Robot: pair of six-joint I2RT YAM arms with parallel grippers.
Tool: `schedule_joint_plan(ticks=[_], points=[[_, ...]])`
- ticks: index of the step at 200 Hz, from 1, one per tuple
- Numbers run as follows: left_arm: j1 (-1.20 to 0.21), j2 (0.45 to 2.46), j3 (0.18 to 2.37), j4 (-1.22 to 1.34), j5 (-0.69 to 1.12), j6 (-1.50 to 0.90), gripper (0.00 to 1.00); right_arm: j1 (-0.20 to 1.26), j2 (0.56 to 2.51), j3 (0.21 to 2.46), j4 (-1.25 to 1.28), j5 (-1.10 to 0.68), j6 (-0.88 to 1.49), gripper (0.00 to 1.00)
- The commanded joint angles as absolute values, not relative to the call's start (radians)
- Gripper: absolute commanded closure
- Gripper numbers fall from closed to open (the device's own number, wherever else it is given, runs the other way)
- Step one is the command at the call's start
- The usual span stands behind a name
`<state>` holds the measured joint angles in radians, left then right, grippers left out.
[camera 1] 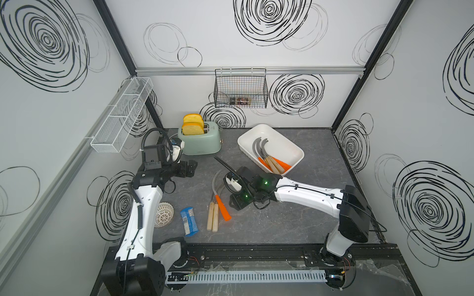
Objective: Put small sickles into storage boxes
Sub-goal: Pick up the sickle at the center of the board.
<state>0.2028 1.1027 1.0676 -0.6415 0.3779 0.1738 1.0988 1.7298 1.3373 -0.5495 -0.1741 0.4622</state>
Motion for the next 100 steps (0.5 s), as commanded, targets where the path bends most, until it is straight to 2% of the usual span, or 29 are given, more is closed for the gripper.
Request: schedule_joint_plan(ticks=[1, 23, 100], points=[[0.237, 1.083, 1.059, -0.623, 0.412, 0.165, 0.04, 1.129, 1.792, 1.385, -0.531, -0.163, 0.489, 0.49], [0.251, 1.079, 1.059, -0.627, 0.423, 0.173, 0.04, 1.161, 1.859, 1.448, -0.569, -0.124, 0.486, 0.46], [0.284, 1.073, 1.049, -0.623, 0.455, 0.184, 0.04, 1.2, 2.01, 1.589, -0.682, -0.04, 0.491, 0.46]])
